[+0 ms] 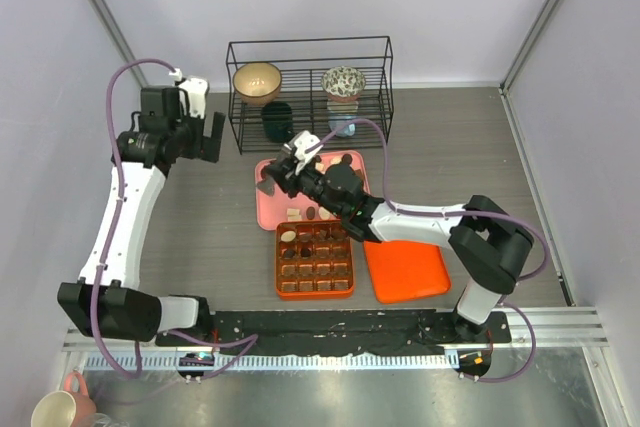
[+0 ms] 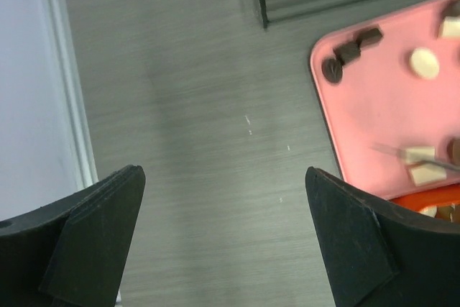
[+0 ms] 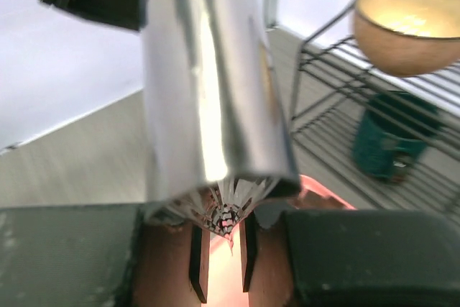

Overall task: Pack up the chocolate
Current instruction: Pick up the fake chocolate from the plate.

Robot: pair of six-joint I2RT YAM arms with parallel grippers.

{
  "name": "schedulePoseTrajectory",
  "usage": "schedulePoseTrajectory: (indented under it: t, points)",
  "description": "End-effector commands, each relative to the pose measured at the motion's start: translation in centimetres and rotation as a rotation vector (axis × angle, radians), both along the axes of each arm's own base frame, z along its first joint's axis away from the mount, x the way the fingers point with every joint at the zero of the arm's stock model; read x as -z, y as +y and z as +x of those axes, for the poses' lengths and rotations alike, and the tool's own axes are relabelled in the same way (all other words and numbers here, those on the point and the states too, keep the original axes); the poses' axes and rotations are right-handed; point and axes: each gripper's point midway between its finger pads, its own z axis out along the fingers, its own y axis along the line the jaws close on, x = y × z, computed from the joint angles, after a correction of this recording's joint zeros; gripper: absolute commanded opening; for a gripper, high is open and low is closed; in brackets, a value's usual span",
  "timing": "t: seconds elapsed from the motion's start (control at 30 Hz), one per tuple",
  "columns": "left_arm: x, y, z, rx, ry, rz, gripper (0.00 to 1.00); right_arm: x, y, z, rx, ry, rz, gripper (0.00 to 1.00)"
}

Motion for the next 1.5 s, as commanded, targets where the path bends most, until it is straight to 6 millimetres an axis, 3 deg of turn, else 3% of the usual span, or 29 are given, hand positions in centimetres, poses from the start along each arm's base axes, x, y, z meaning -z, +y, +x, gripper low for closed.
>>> schedulePoseTrajectory:
  t: [0.0, 0.1, 0.17, 0.27, 0.43, 1.0, 1.47]
  points:
    - [3.7, -1.1, -1.8, 0.080, 0.085, -0.049, 1.00, -5.0, -4.9, 2.0, 0.176, -0.112, 0.047, 0.01]
    - [6.7, -1.1, -2.6, 0.099, 0.139, -0.034, 1.00, -5.1, -8.6, 3.7, 0.292, -0.082, 0.029, 0.01]
    - [7.6, -1.2, -2.9, 0.111, 0.152, -0.035, 1.00, -5.3, -11.7, 5.4, 0.401, -0.058, 0.029, 0.01]
    - [9.3, -1.4, -3.4, 0.133, 0.185, -0.039, 1.00, -4.3, -14.7, 6.7, 0.492, -0.033, -0.007, 0.01]
    - [10.3, -1.8, -4.0, 0.158, 0.203, -0.049, 1.00, -3.1, -17.0, 8.0, 0.592, -0.011, -0.019, 0.07]
    - [12.2, -0.7, -6.0, 0.142, 0.219, 0.004, 1.00, 0.7, -18.5, 9.8, 0.618, -0.011, 0.010, 0.38]
    - [11.9, -0.3, -6.2, 0.122, 0.213, 0.010, 1.00, 2.6, -17.6, 9.9, 0.572, -0.002, 0.005, 0.47]
